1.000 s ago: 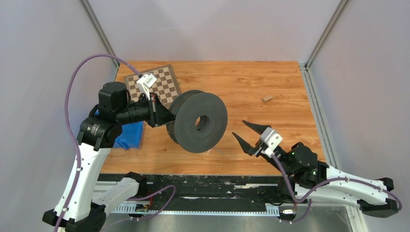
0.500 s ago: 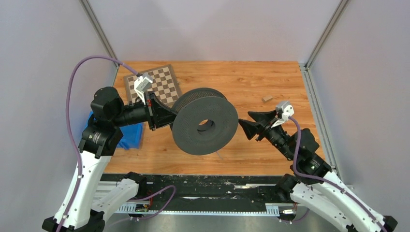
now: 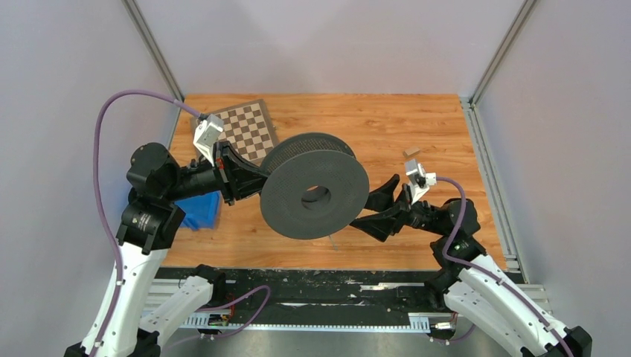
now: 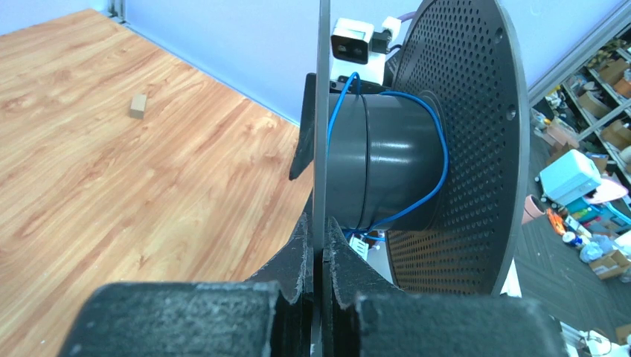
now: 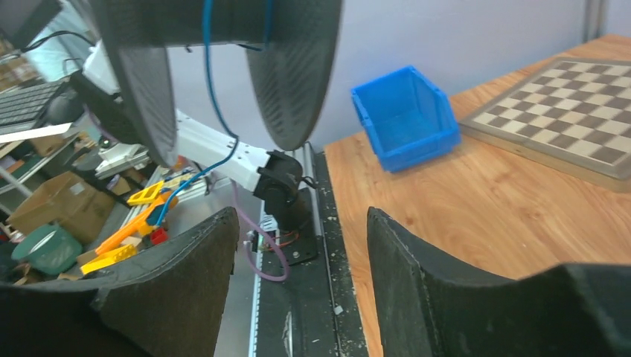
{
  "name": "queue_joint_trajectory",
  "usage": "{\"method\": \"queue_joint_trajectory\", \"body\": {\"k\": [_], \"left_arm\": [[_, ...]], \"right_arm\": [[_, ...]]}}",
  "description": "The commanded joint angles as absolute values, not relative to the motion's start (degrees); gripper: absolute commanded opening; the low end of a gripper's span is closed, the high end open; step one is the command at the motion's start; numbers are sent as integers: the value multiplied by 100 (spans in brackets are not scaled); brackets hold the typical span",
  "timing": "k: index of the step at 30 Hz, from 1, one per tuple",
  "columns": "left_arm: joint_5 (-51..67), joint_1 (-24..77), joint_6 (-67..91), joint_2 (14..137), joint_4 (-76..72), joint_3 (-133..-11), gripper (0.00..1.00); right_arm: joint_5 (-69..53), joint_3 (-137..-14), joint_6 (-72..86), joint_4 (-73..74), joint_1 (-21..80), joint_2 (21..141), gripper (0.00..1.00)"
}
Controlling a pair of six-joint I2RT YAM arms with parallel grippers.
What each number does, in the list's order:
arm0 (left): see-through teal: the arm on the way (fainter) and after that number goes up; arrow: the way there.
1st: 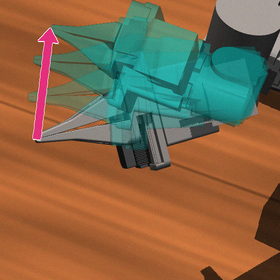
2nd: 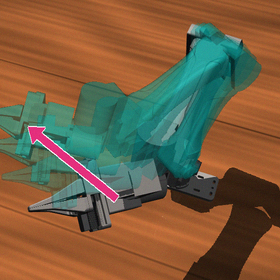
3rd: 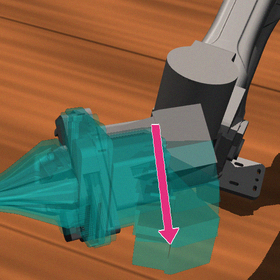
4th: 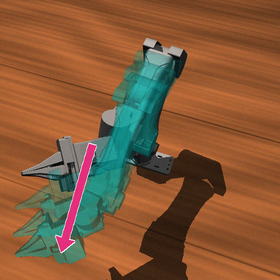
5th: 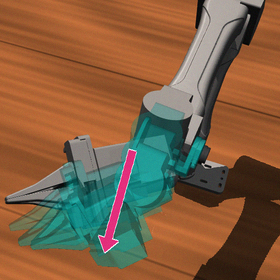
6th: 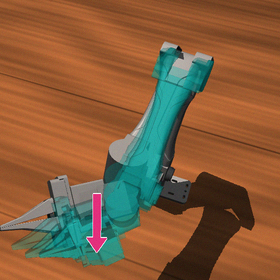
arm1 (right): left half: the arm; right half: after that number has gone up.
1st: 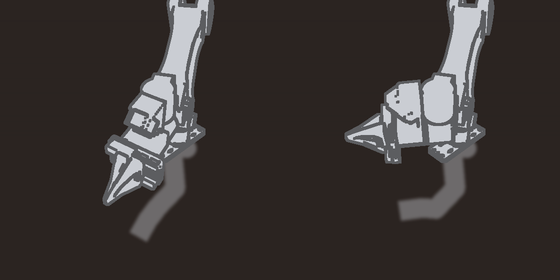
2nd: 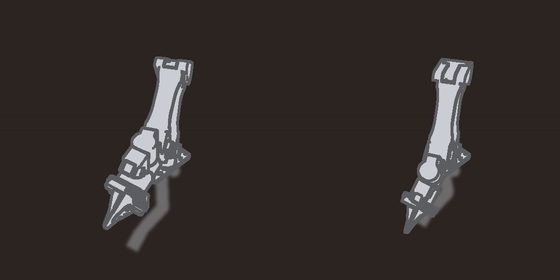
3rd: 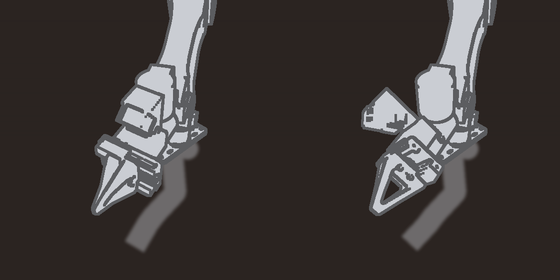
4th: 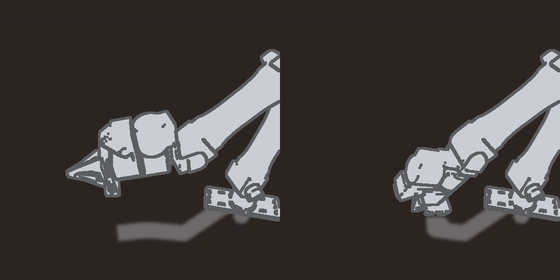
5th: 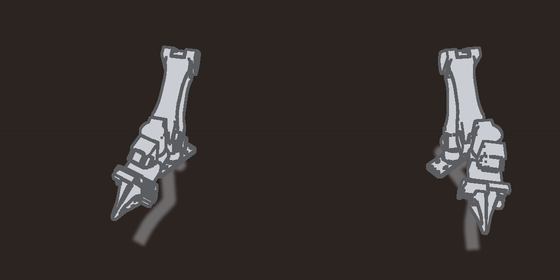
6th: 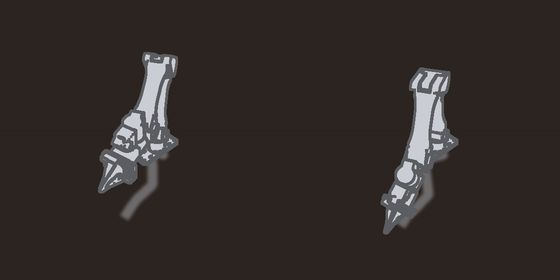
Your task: Wrap the cables
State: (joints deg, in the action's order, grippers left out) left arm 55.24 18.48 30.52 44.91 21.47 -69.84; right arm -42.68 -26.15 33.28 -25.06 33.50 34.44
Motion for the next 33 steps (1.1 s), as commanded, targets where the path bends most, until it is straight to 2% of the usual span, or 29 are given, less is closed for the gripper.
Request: {"method": "queue_joint_trajectory", "body": {"k": [1, 5, 9, 12, 22, 33], "left_arm": [[5698, 1811, 3373, 4431, 1434, -6998, 0], [5792, 1806, 3472, 4479, 1409, -6983, 0], [5342, 1811, 3653, 4756, 2122, -7290, 0], [5293, 1810, 4111, 4980, 2378, -7420, 0], [5040, 1810, 5420, 4978, 1840, -7180, 0], [4644, 1804, 6243, 5020, 1814, -6928, 0]], "right_arm": [[-4755, -2639, 3766, -3426, 3331, 3426, 61], [-3958, -2894, 3378, -2665, 3340, 3181, 50], [-3009, -3048, 2802, -1859, 3356, 2664, 45], [-2602, -2910, 2485, -1885, 3356, 2445, 43], [-3172, -2661, 1880, -2985, 3393, 2635, 42], [-3706, -2424, 308, -2555, 3543, 2285, 40]]}}
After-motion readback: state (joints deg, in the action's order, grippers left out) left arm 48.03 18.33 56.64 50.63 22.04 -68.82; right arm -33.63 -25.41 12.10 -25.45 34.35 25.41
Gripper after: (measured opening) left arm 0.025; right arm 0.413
